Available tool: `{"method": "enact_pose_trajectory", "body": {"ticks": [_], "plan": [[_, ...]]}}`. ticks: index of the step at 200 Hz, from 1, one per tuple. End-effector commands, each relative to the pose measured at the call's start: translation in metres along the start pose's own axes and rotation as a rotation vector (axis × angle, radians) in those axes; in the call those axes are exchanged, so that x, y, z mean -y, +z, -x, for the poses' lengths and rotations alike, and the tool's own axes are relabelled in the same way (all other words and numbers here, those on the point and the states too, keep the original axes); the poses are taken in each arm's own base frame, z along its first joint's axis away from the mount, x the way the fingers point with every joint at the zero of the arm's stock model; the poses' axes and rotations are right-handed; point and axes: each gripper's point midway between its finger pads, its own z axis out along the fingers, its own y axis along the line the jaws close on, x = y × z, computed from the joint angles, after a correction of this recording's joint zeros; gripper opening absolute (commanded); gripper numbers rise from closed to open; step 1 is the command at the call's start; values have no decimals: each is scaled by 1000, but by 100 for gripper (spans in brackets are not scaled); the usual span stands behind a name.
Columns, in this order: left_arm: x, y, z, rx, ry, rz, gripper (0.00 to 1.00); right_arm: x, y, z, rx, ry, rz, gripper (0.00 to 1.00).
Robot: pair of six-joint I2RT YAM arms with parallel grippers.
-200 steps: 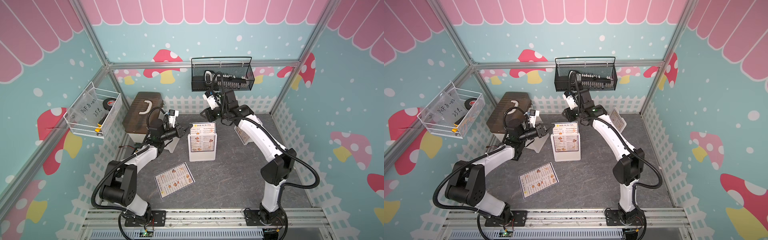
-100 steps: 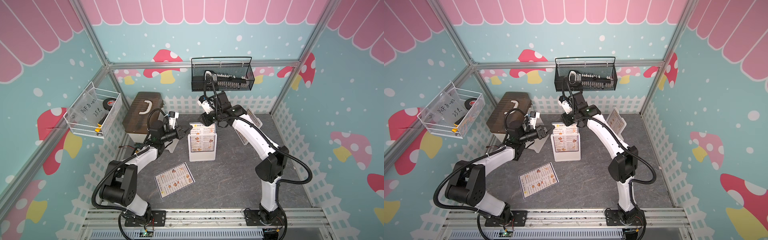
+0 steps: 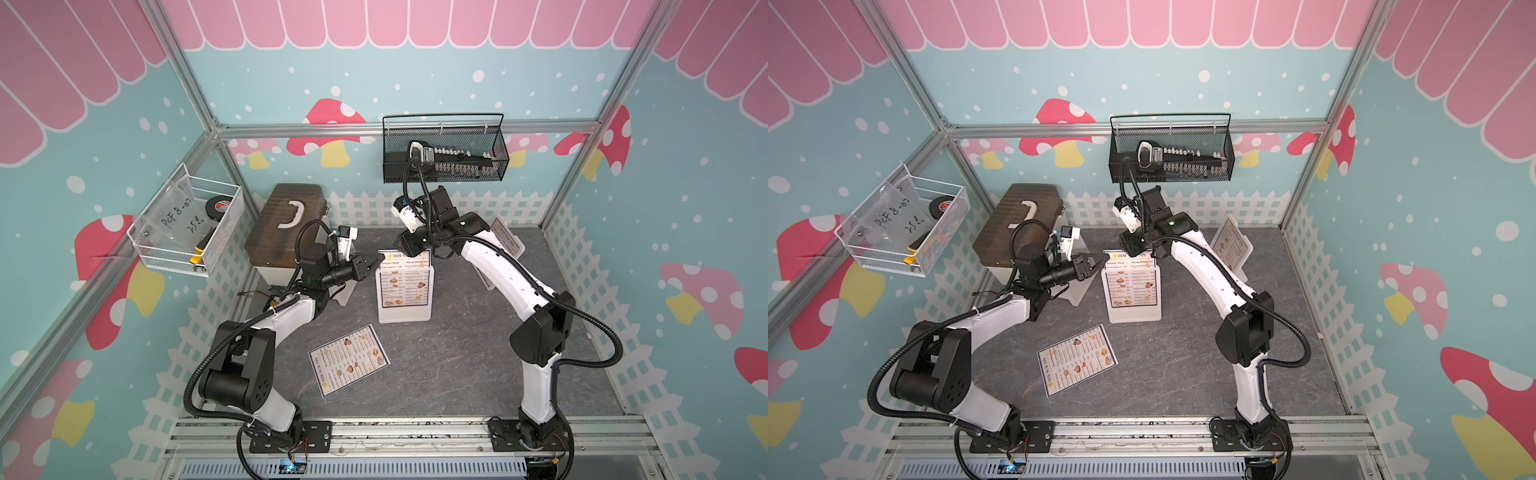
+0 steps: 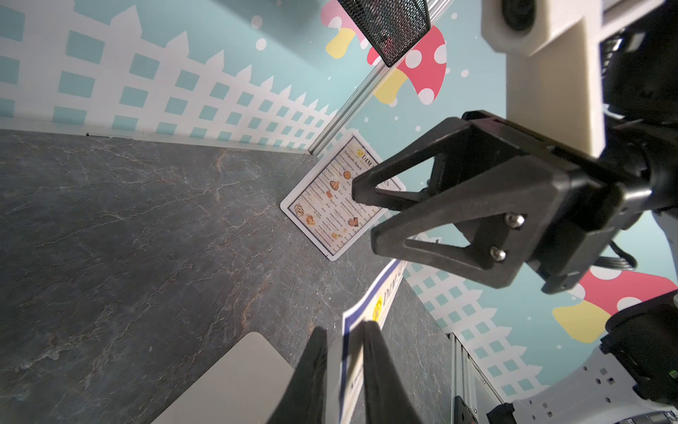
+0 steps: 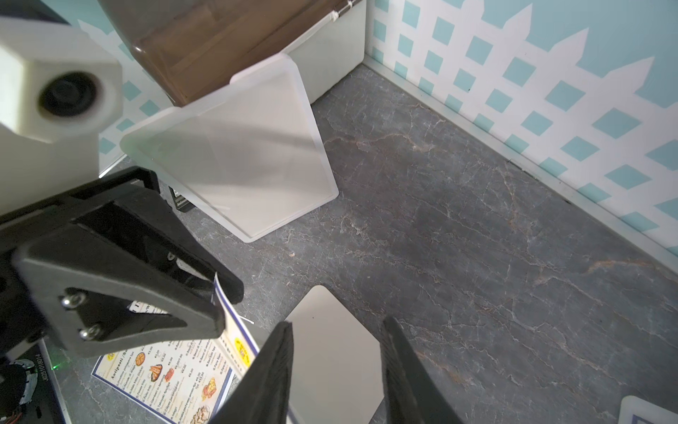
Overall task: Insert the menus into the narrow rack
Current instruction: Insert the menu into the narrow rack.
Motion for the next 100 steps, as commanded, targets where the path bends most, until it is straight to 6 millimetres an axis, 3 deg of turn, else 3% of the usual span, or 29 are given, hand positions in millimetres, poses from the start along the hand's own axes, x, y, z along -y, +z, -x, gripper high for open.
{"method": "enact_pose_trajectory", "body": {"ticks": [1,100], "plan": [[10,-4,4,27,29,-12,18,-7,-2,-5,-7,-27,12,40],[13,-7,0,35,21,-14,18,-12,2,-16,-21,-18,31,40]]}}
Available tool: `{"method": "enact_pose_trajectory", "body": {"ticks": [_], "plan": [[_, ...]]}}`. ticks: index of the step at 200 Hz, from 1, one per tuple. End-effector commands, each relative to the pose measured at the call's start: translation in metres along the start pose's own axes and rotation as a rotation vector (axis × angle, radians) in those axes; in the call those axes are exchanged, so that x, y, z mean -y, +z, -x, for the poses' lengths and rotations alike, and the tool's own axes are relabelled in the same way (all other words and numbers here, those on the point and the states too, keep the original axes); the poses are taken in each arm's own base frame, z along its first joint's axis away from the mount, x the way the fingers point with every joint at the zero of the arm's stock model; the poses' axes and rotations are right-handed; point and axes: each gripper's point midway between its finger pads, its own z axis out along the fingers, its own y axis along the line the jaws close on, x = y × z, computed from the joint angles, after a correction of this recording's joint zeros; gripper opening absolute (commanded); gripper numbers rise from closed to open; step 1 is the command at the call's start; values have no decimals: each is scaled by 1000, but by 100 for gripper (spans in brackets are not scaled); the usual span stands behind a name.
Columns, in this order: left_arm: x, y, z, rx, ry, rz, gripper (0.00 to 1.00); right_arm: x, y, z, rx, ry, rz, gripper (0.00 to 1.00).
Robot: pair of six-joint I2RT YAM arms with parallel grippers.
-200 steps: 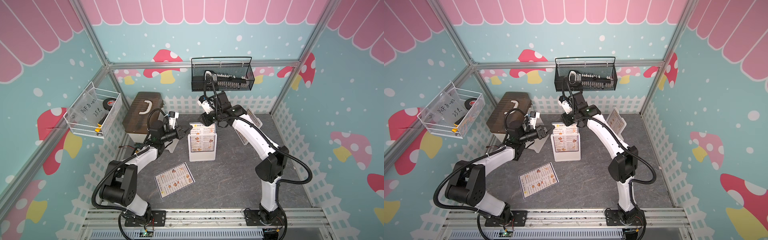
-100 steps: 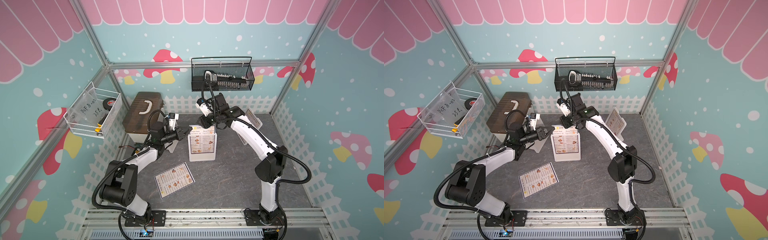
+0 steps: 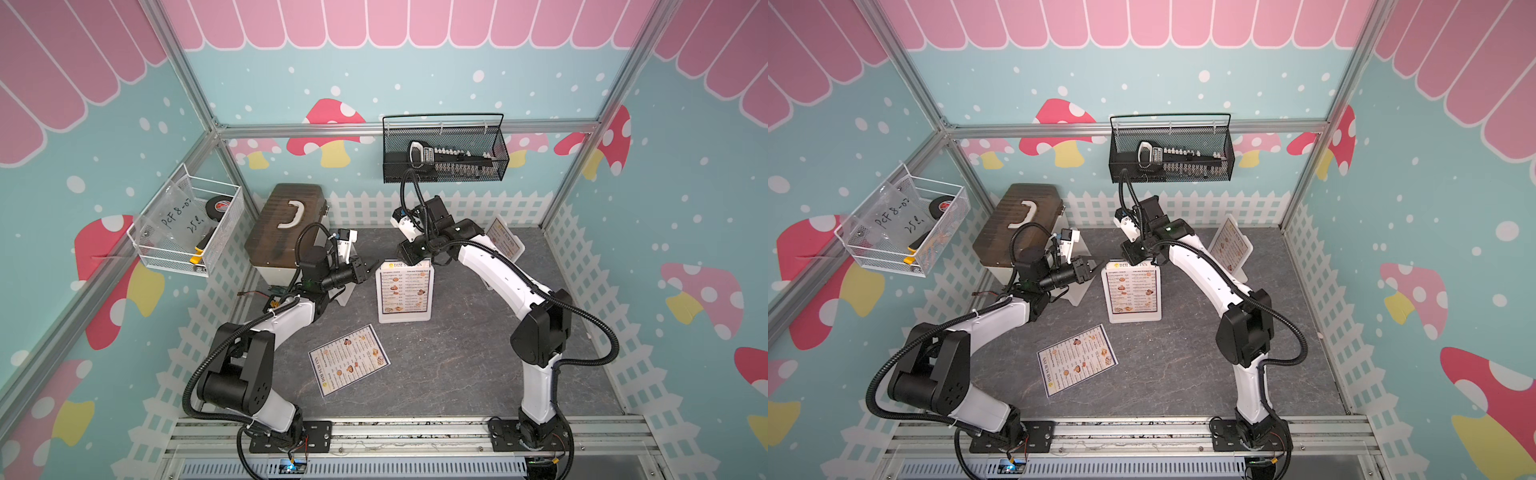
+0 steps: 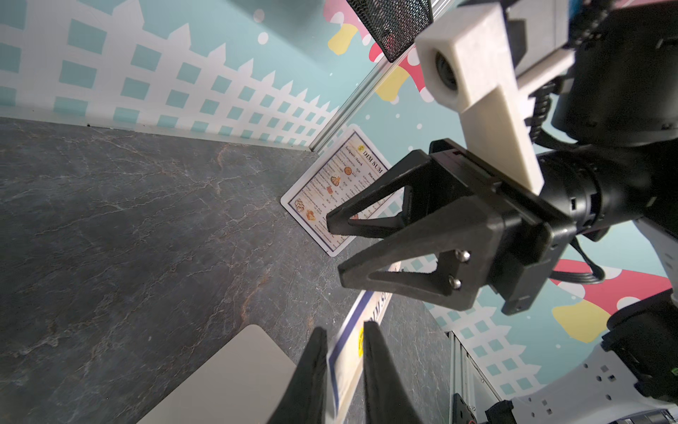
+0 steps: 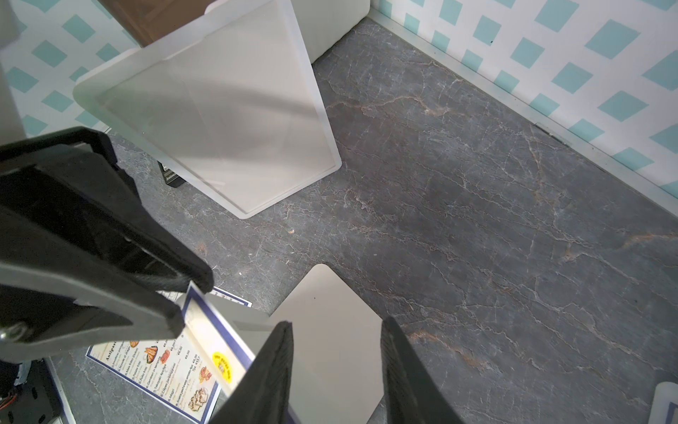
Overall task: Insert the menus into the narrow rack
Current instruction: Insert the menu into the narrow rack.
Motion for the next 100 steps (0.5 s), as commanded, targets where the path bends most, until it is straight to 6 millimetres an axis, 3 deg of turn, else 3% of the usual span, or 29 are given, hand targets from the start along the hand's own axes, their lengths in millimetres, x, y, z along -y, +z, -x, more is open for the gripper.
{"method": "enact_pose_trajectory", "body": {"ticks": [1,100], "plan": [[12,-4,6,35,29,-18,18,-10,-15,8,38,-29,18,40],[13,-6,6,39,25,-15,21,-13,-23,9,61,-30,18,42]]}}
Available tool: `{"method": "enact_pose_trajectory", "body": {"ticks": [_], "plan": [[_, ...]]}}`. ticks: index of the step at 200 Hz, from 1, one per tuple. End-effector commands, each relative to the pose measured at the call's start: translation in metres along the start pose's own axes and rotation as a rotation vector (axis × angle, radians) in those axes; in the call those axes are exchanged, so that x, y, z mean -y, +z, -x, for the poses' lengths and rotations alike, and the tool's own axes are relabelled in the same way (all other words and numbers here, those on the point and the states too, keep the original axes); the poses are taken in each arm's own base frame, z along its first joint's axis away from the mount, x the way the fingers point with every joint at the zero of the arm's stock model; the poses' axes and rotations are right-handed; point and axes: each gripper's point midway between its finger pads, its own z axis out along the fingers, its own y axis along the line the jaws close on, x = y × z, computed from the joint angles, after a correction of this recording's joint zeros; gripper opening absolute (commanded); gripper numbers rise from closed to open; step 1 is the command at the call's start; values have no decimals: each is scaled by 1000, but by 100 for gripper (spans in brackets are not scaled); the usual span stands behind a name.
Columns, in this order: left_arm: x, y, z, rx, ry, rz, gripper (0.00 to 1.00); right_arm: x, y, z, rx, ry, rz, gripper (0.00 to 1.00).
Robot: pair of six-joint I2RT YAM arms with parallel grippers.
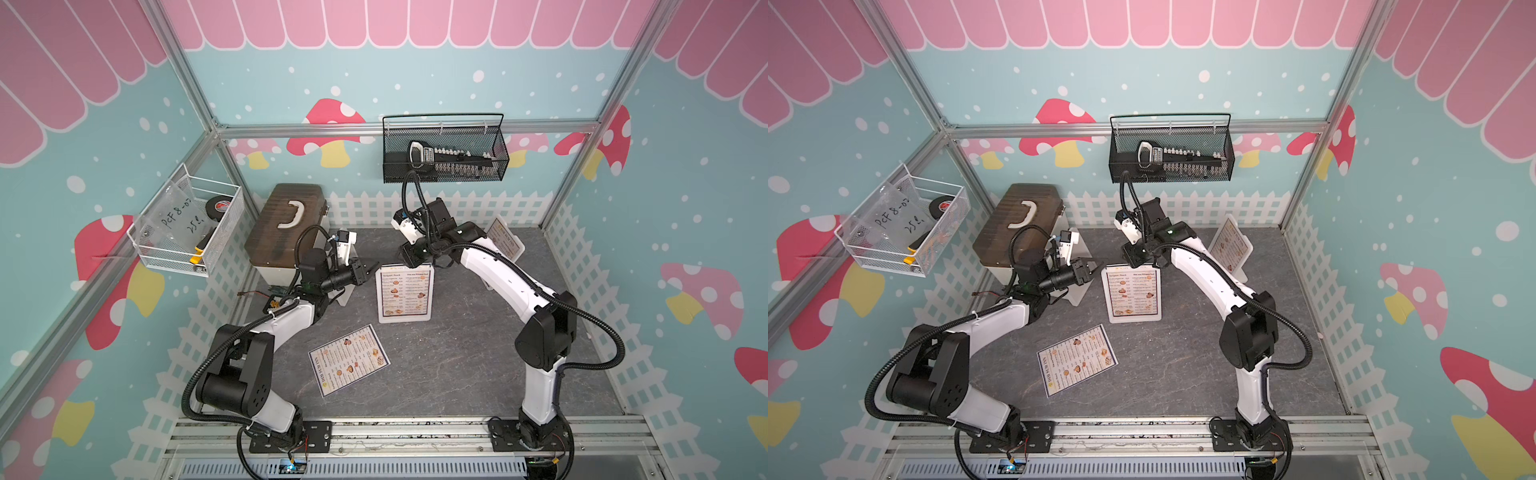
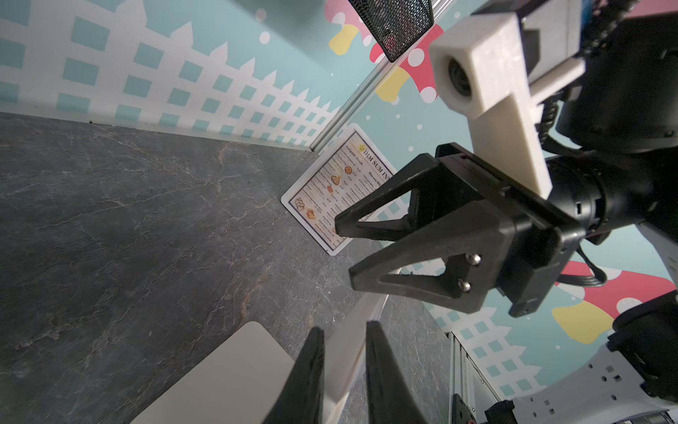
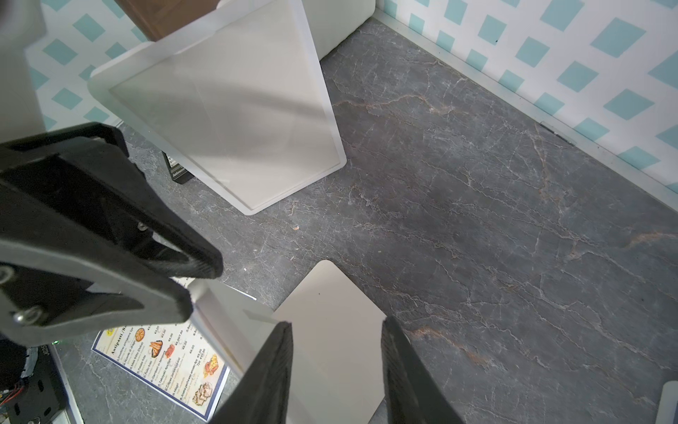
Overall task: Insert the menus into the narrow rack
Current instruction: Insert the menu into the narrow rack.
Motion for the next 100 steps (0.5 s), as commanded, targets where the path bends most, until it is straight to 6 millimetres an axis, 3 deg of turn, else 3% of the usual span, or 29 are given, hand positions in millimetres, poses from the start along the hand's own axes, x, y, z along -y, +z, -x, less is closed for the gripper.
{"method": "enact_pose_trajectory", "body": {"ticks": [1,100], "plan": [[13,-4,8,32,28,-17,21,-9,-17,12,48,-27,10,42],[9,-6,4,20,39,31,22,-5,-5,-6,1,-22,-1,42]]}}
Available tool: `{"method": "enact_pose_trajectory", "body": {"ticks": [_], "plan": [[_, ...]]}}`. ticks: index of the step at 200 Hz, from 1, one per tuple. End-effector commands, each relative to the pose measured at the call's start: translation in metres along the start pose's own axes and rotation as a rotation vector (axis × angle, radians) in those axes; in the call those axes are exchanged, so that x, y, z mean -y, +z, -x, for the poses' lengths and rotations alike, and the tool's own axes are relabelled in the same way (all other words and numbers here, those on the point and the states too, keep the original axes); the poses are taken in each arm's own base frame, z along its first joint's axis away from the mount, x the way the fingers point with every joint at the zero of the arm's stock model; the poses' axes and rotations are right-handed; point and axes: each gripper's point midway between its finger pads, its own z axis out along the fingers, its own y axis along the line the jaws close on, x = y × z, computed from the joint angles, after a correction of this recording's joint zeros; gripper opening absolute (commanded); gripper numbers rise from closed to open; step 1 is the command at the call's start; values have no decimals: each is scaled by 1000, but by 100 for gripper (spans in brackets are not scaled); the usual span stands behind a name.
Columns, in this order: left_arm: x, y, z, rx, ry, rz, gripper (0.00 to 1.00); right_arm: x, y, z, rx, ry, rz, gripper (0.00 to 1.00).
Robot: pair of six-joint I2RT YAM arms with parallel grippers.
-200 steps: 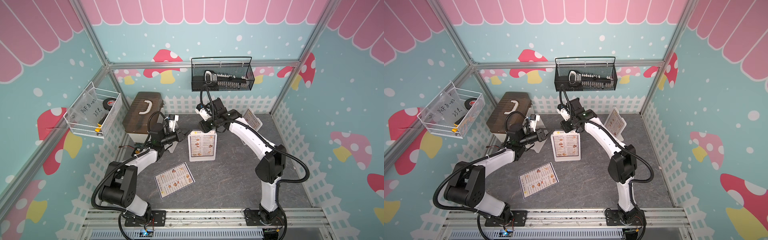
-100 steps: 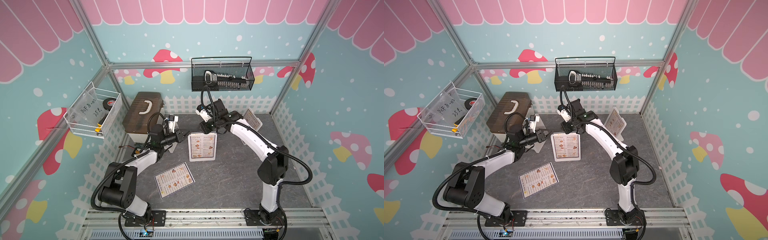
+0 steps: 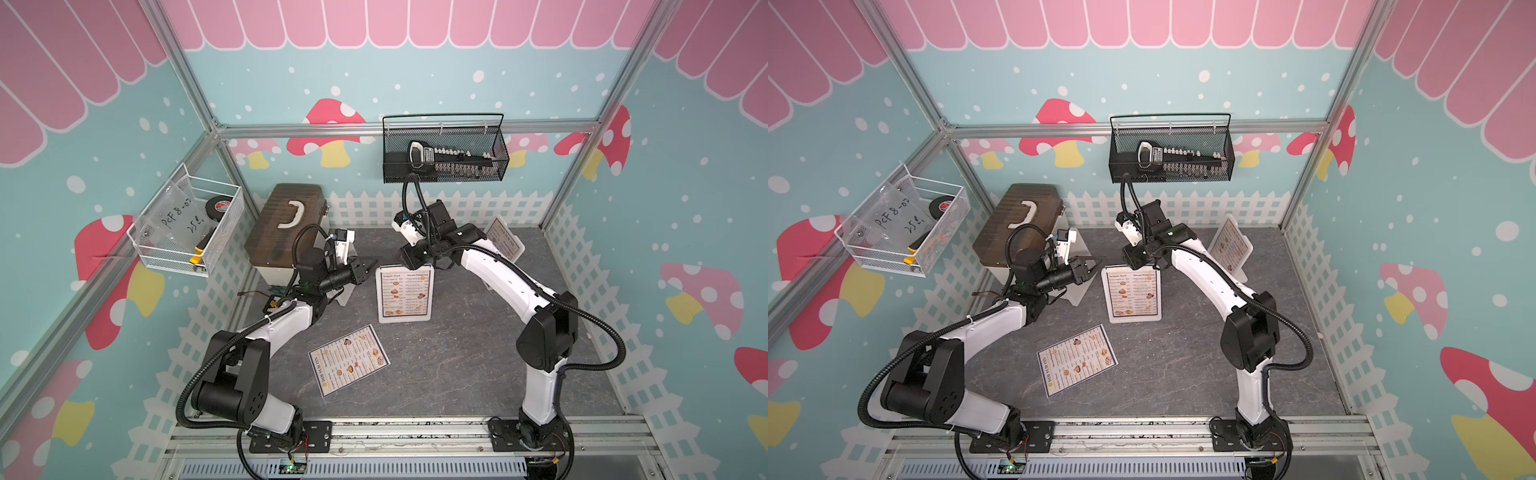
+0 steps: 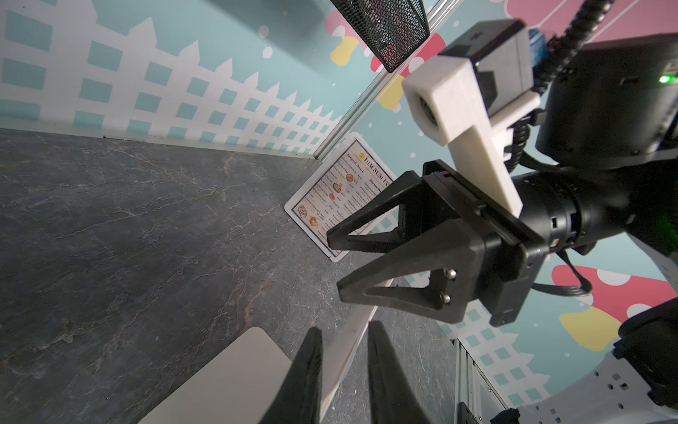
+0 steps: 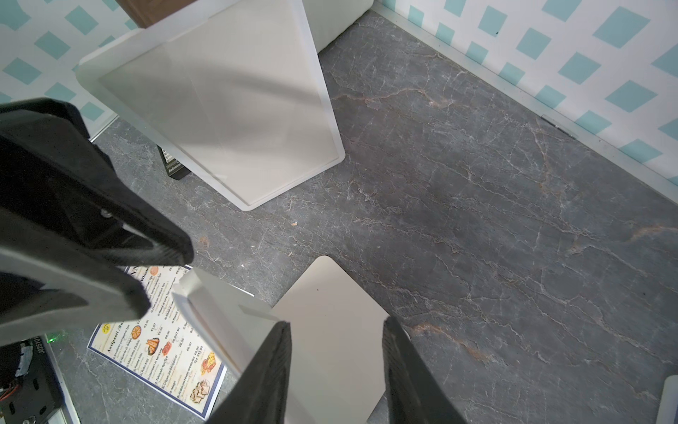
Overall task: Insert the menus into the narrow rack
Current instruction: Insert the menu into the narrow rack.
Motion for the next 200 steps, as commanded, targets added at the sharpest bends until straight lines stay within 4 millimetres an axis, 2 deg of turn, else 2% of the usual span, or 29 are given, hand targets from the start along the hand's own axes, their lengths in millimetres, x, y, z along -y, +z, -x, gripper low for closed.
{"method": "enact_pose_trajectory", "body": {"ticks": [1,74,114,129,154,157,163,192,200], "plan": [[2,-2,-2,1,17,12,22,-6,-9,3,19,-26,2,42],[0,-2,-4,-6,17,23,23,-6,-1,-7,-2,-18,11,42],[-1,-3,-3,-5,21,41,24,-7,-3,-3,10,-16,14,42],[-2,-5,-2,-4,23,63,28,-8,-8,6,34,-24,13,43],[-2,-12,3,0,44,148,40,-3,-22,23,76,-52,-17,53],[-2,-13,3,1,49,162,41,-5,-36,31,105,-61,-24,54],[0,-17,5,3,59,191,44,-4,-43,35,121,-72,-32,56],[6,-30,1,-10,121,343,53,-6,-66,36,175,-121,-26,64],[8,-34,-1,-15,146,386,59,-7,-72,33,194,-125,-17,65]]}}
